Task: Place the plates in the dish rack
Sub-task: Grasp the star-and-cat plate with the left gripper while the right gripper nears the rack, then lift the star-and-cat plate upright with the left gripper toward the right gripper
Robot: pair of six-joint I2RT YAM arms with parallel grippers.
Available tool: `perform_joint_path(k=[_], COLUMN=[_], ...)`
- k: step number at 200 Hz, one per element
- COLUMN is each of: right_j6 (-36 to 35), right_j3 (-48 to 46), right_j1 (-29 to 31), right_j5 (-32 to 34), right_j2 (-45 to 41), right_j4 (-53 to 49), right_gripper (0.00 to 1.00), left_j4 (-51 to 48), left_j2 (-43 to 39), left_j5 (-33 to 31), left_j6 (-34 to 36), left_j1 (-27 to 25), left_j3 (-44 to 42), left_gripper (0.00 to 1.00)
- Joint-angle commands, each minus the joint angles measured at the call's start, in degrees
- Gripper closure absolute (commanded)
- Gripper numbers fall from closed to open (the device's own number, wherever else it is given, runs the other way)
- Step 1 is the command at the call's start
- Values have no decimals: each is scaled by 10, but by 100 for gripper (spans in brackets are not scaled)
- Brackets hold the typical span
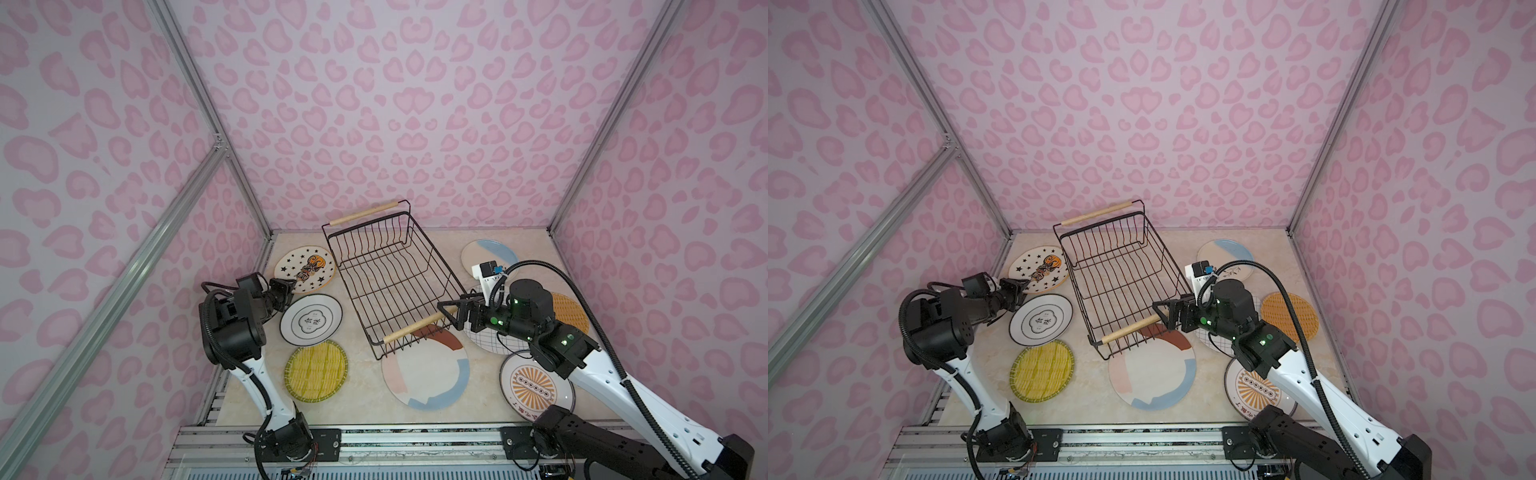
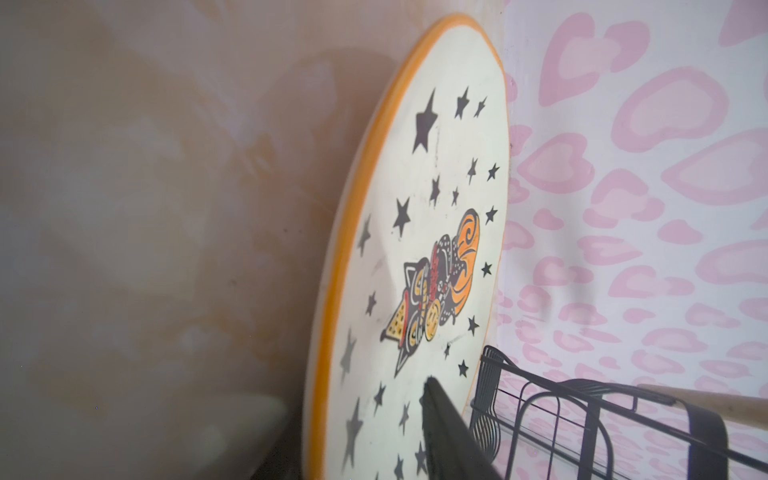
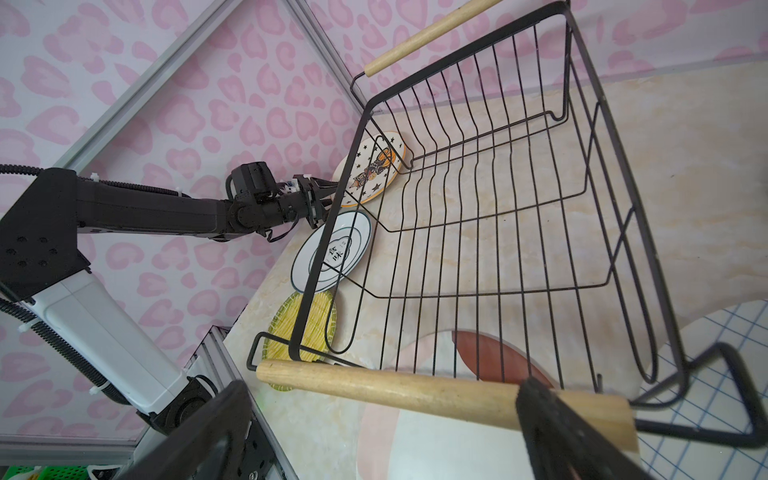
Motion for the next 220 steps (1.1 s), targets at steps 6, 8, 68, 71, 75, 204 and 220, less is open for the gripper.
perform_joint_path(k=[6, 8, 68, 71, 75, 204, 220], right_j6=[4, 4, 6, 6, 5, 11, 10], right_j3=[-5, -5, -5, -5, -5, 3, 3], right_j1=[1, 1, 0, 0, 1, 7, 9], right_j5=[3, 4, 8, 8, 8, 23, 29], right_j2=[0, 0, -4, -4, -3, -15, -16], right_j4=[21, 20, 15, 15, 14, -11, -14], right_gripper=[0, 0, 0, 0, 0, 0, 0], left_j4=[-29, -28, 31, 35, 40, 64, 52], left_j2=[11, 11, 3, 3, 2, -192, -221], left_j5=[-21, -22, -9, -7, -5, -41, -47], left_j6=[-29, -30, -57, -60, -64, -107, -102], left_j1=[-2, -2, -2, -2, -2, 11, 11], left_j3=[-13, -14, -23, -23, -24, -90, -99], left_gripper=[68, 68, 88, 89, 91, 96, 96])
